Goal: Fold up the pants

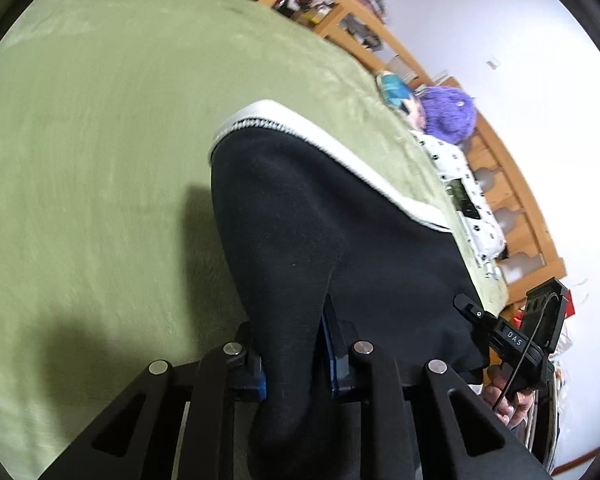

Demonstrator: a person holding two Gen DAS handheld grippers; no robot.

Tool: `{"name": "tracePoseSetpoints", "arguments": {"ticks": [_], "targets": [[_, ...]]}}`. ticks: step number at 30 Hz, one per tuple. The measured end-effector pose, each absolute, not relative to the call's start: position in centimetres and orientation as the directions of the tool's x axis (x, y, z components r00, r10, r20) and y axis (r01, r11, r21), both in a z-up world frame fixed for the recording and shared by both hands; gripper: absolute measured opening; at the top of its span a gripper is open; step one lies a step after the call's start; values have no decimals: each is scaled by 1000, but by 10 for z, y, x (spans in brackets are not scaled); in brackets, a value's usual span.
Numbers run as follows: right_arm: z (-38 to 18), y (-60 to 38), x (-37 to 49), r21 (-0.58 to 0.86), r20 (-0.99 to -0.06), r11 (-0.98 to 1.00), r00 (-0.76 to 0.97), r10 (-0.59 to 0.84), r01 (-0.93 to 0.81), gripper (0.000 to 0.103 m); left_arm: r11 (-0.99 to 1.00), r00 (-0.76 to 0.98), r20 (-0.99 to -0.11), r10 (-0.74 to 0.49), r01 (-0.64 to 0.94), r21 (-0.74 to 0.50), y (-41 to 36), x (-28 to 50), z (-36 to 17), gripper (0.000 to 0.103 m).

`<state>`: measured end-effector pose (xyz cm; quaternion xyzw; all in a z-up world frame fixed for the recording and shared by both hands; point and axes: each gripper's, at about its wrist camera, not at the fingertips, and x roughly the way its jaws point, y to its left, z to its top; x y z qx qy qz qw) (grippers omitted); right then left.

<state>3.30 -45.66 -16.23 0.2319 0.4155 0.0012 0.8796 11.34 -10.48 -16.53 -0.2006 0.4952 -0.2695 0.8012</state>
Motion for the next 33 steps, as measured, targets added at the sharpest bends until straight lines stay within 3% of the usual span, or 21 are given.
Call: {"name": "tracePoseSetpoints", "arguments": {"ticks": [3, 10, 17, 21, 22, 26, 29, 31, 33], "targets": [[-146, -429, 34, 376, -728, 908, 665, 166, 184, 23, 780, 400, -673, -622, 237, -579, -82, 118, -143, 18], [-135, -347, 57, 488, -652, 870, 691, 313, 66, 21, 836, 501, -682, -534, 191, -514, 14, 133, -102, 18], [-167, -248, 104, 467, -685, 883, 619, 385, -32, 22, 887, 497, -753, -431, 81, -454, 98, 153, -137, 20], [-180, -241, 109, 313, -756, 950, 603, 255, -9, 51, 912, 431, -823, -371, 4, -409, 112, 155, -179, 36], [-180, -243, 105, 288, -769, 958, 597, 228, 5, 53, 925, 448, -829, -336, -8, -379, 112, 150, -179, 39], [-152, -240, 74, 184, -753, 983, 645, 130, 17, 53, 964, 529, -817, -227, 2, -266, 108, 119, -156, 45], [-135, -221, 54, 142, -702, 989, 701, 128, -38, 53, 961, 568, -781, -260, 72, -268, 89, 94, -133, 48], [-130, -202, 37, 106, -664, 989, 733, 147, -103, 51, 958, 607, -744, -280, 127, -257, 75, 75, -119, 59], [-136, -183, 22, 82, -643, 980, 741, 191, -180, 51, 958, 625, -726, -288, 185, -221, 54, 51, -121, 61]]}}
